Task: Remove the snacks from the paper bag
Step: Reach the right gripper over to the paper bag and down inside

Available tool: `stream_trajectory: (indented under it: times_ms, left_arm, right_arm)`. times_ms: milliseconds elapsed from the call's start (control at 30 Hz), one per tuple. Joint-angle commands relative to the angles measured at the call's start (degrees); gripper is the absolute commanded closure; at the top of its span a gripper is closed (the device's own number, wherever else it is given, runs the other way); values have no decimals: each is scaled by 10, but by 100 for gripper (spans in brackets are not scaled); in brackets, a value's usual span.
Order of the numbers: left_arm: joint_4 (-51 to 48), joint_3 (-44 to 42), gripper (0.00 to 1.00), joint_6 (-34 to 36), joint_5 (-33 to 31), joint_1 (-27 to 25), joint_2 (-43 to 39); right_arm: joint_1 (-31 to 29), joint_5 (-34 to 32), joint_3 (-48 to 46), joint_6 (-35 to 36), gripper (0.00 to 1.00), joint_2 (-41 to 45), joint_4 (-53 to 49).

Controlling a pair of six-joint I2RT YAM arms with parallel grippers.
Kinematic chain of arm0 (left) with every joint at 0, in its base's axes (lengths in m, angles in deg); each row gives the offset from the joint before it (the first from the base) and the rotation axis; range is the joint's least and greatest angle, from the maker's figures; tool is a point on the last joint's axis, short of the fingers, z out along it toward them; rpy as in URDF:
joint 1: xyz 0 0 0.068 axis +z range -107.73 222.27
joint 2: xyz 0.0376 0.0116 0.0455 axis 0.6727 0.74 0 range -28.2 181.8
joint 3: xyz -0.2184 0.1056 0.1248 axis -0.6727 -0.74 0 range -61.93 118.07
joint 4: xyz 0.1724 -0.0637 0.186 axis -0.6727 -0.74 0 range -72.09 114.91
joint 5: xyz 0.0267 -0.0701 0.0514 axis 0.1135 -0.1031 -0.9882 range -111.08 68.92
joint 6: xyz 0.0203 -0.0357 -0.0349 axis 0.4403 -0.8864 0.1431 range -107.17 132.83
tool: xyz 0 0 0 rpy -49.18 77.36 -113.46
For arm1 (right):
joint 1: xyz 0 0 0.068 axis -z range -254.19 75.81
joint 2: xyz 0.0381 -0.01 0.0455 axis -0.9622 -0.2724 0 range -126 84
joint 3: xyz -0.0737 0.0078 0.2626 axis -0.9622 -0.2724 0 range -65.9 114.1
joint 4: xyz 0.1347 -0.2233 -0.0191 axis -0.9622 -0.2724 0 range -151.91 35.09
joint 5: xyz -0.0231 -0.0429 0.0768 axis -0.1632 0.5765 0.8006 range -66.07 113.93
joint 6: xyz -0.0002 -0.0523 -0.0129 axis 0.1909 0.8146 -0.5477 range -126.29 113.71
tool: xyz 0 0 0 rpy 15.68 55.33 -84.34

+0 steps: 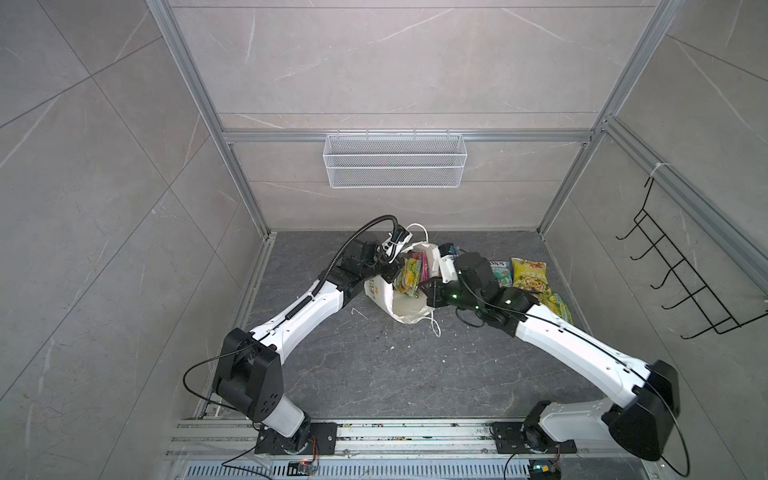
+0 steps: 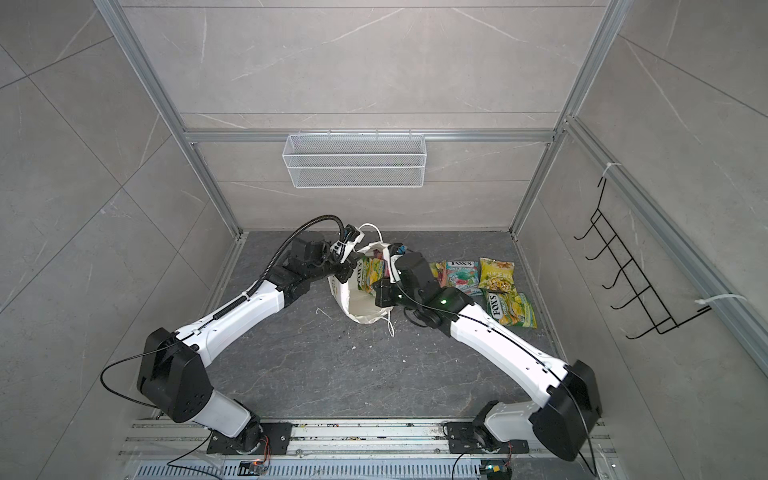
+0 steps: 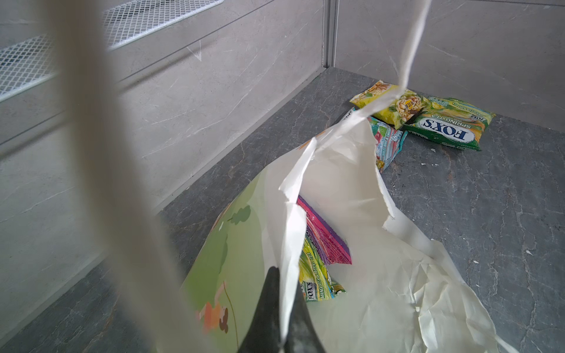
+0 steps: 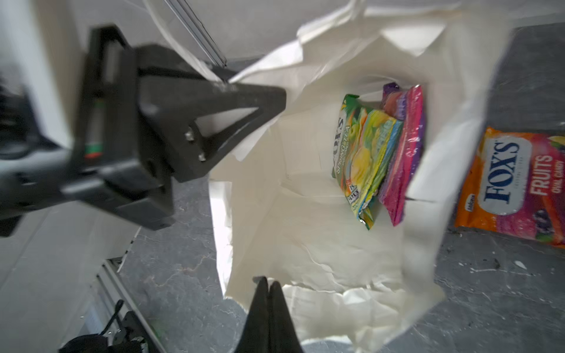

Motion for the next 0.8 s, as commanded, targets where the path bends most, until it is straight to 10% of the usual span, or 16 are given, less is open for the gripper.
stream_trajectory:
  times_ms: [0,767]
  left_arm:
    - [16,13,100,-3,18,-4,-14]
    - [19,3,100,-11,31,-8,-29]
  right_arm:
    - [-17,-70,30,11,100,-54,15]
    - [45,-122,63,-109,100,-221,12]
